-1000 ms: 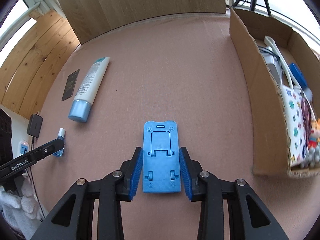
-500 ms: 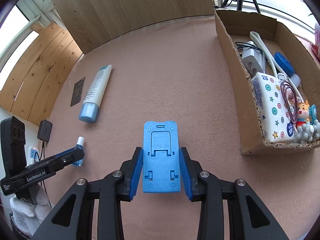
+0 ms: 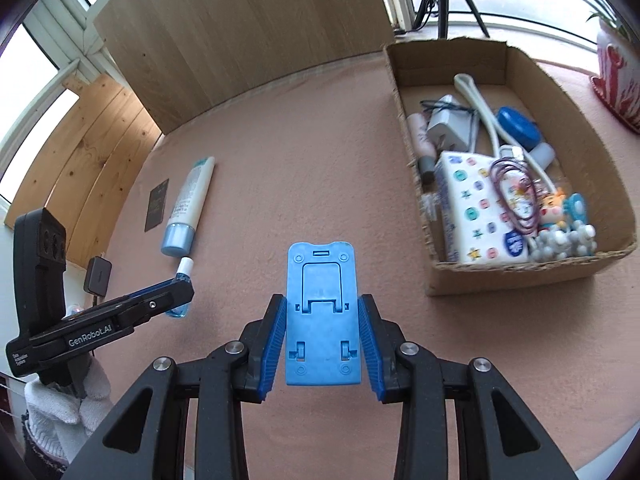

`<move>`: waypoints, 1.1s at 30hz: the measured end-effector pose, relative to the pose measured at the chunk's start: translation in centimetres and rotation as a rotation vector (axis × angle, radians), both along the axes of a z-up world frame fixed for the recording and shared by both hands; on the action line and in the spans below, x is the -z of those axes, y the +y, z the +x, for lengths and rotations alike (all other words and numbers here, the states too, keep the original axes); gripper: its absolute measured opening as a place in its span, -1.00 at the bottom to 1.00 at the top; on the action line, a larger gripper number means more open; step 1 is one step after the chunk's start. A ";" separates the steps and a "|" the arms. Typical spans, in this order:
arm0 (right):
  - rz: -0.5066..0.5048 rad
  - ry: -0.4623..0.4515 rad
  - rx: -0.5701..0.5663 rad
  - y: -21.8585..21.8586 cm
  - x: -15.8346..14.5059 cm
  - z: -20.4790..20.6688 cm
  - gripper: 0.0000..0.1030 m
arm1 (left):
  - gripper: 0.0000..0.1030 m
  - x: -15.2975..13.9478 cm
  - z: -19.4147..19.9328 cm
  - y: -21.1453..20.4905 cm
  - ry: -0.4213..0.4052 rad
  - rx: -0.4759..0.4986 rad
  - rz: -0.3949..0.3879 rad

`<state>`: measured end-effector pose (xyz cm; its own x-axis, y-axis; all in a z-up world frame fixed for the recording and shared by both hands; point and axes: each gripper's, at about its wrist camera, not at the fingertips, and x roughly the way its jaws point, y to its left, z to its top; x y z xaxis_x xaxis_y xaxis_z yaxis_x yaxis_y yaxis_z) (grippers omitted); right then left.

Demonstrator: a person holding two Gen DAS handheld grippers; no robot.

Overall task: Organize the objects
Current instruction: 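Lift the eye-drop bottle with the left tool while the right tool lifts the blue phone stand, then carry the bottle and phone stand into the box and open both tools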

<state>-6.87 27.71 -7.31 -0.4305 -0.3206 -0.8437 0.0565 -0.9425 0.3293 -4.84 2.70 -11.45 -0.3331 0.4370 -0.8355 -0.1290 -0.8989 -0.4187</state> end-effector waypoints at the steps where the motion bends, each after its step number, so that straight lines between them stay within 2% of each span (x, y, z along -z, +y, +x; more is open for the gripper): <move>1: 0.001 0.008 0.006 0.3 -0.3 0.1 -0.36 | -0.35 -0.3 -0.1 0.5 0.008 0.010 -0.003; 18: 0.051 0.138 0.080 4.4 -5.6 1.5 -0.36 | -0.35 -5.0 -3.5 8.2 0.108 0.116 0.001; 25: 0.067 0.176 0.104 6.6 -6.6 0.9 -0.36 | -0.35 -6.3 -4.5 11.2 0.136 0.151 0.008; 33: 0.086 0.195 0.146 9.7 -6.6 -0.2 -0.36 | -0.35 -6.4 -6.3 15.5 0.155 0.178 0.008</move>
<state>-7.04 37.37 -0.74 -0.6240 -0.1733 -0.7620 -0.0281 -0.9695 0.2435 -11.18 18.18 -5.07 -0.3748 0.5070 -0.7762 -0.3484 -0.8529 -0.3889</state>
